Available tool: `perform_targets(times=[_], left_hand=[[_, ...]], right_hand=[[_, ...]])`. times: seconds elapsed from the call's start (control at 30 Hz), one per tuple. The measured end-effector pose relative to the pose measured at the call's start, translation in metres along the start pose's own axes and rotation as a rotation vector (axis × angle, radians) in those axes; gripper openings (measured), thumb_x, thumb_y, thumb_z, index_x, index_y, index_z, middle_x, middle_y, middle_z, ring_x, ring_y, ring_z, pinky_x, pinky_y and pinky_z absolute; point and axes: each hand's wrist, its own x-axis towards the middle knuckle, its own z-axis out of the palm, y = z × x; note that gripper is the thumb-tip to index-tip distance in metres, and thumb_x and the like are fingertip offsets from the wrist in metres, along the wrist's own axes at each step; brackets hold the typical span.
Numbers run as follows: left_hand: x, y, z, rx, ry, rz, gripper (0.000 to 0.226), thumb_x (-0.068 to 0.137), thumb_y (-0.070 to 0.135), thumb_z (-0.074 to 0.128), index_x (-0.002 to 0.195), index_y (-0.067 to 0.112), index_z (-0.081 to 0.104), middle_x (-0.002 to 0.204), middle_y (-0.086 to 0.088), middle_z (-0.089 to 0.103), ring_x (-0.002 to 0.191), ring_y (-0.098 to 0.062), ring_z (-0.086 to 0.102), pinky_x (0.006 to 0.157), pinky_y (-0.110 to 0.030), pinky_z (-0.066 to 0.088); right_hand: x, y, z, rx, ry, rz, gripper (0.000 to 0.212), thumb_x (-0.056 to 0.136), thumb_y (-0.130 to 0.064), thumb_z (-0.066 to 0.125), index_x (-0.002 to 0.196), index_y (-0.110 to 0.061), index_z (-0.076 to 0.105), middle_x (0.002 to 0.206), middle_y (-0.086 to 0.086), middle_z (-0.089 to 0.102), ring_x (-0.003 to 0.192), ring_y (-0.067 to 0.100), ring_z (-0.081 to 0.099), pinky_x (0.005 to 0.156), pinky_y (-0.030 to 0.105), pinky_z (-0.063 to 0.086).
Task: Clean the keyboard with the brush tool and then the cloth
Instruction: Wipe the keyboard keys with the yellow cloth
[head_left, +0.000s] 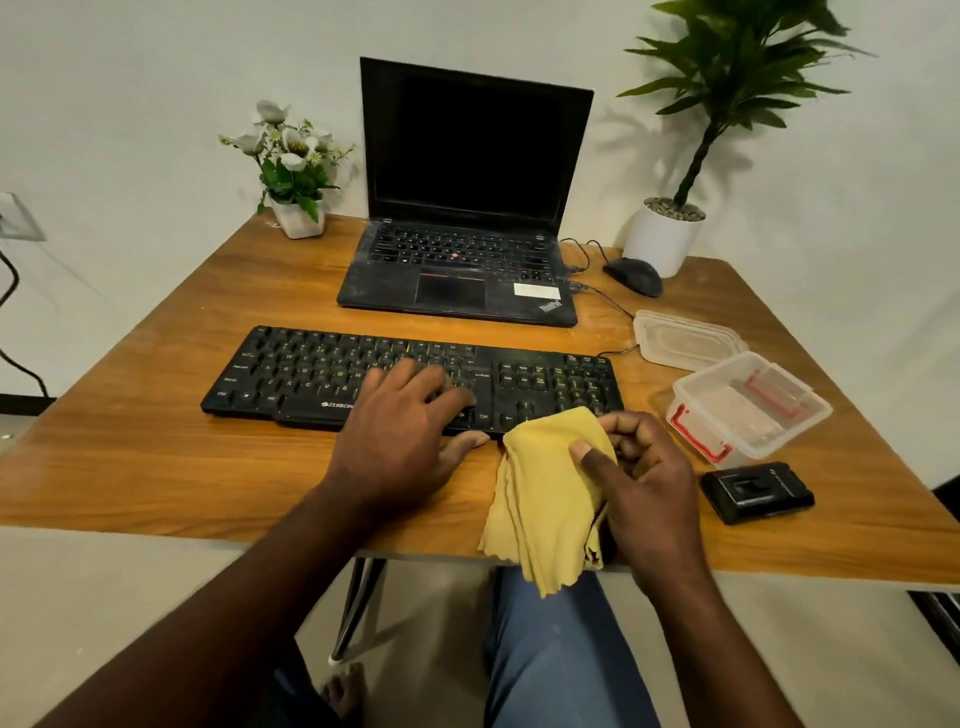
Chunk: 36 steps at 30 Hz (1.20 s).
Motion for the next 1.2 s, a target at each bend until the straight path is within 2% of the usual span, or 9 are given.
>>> perform_targets(times=[0.1,0.2,0.3,0.37,0.5,0.63,0.77,0.97,1.2], left_hand=[[0.000,-0.001,0.000,-0.007,-0.010,0.006,0.050,0.092,0.067,0.055,0.124,0.030,0.067,0.114,0.005,0.063,0.108,-0.019,0.052,0.090,-0.041,0.042],[0.001,0.000,0.001,-0.009,-0.017,0.003,0.050,0.092,0.067,0.055,0.124,0.030,0.067,0.114,0.005,0.063,0.108,-0.019,0.052,0.090,-0.041,0.042],[0.002,0.001,0.000,-0.013,-0.016,0.000,0.050,0.092,0.066,0.056,0.124,0.029,0.067,0.113,0.005,0.063,0.108,-0.019,0.052,0.090,-0.042,0.042],[0.001,0.001,-0.001,-0.012,-0.018,-0.001,0.050,0.092,0.067,0.056,0.124,0.030,0.067,0.114,0.005,0.063,0.109,-0.019,0.052,0.090,-0.042,0.041],[0.001,0.002,-0.001,-0.007,-0.020,-0.009,0.050,0.092,0.066,0.057,0.125,0.029,0.067,0.115,0.005,0.063,0.110,-0.019,0.052,0.091,-0.041,0.041],[0.002,0.001,0.000,-0.008,-0.011,-0.008,0.048,0.092,0.064,0.058,0.123,0.028,0.068,0.114,0.003,0.063,0.108,-0.021,0.052,0.088,-0.042,0.040],[0.002,-0.001,0.001,-0.001,-0.023,-0.006,0.051,0.093,0.059,0.045,0.129,0.030,0.066,0.113,0.004,0.061,0.108,-0.020,0.049,0.088,-0.043,0.042],[0.010,-0.002,0.006,-0.016,-0.026,-0.046,0.043,0.096,0.047,0.059,0.136,0.032,0.063,0.119,0.005,0.059,0.114,-0.020,0.047,0.092,-0.044,0.041],[0.037,0.007,0.018,0.006,-0.040,-0.147,0.042,0.101,0.046,0.054,0.140,0.033,0.059,0.127,0.006,0.057,0.121,-0.020,0.044,0.098,-0.042,0.038]], right_hand=[[-0.002,-0.014,-0.030,-0.003,0.057,-0.010,0.022,0.093,-0.010,0.073,0.104,-0.027,0.068,0.096,-0.019,0.073,0.087,-0.006,0.066,0.074,0.016,0.048],[0.006,-0.027,-0.059,-0.492,-0.070,-0.179,0.022,0.095,-0.018,0.073,0.106,-0.037,0.068,0.098,-0.031,0.067,0.096,-0.012,0.058,0.079,0.016,0.042],[0.019,-0.027,-0.059,-0.897,-0.187,-0.223,0.034,0.093,-0.017,0.075,0.121,-0.035,0.070,0.120,-0.016,0.067,0.104,0.003,0.055,0.088,0.031,0.046],[0.020,-0.019,-0.047,-1.026,-0.137,-0.260,0.044,0.089,-0.017,0.078,0.128,-0.035,0.067,0.130,-0.007,0.064,0.118,0.016,0.054,0.098,0.043,0.048],[0.010,-0.012,-0.020,-0.859,0.045,-0.420,0.031,0.085,-0.017,0.081,0.114,-0.025,0.072,0.117,0.000,0.068,0.113,0.021,0.057,0.092,0.041,0.050],[-0.009,-0.013,0.029,-0.790,-0.207,-0.472,0.027,0.092,-0.028,0.070,0.118,-0.025,0.071,0.118,-0.005,0.066,0.112,0.014,0.056,0.092,0.029,0.047],[-0.012,-0.004,0.062,-0.855,-0.266,-0.399,0.031,0.095,-0.032,0.065,0.125,-0.026,0.068,0.123,-0.007,0.064,0.115,0.015,0.054,0.097,0.037,0.050],[-0.002,-0.001,0.069,-0.914,-0.207,-0.298,0.045,0.097,-0.039,0.062,0.139,-0.024,0.059,0.134,-0.004,0.060,0.124,0.018,0.051,0.103,0.039,0.045],[0.019,-0.003,0.078,-0.970,-0.248,-0.217,0.064,0.101,-0.051,0.053,0.157,-0.024,0.036,0.157,-0.002,0.043,0.147,0.019,0.033,0.116,0.041,0.030]])
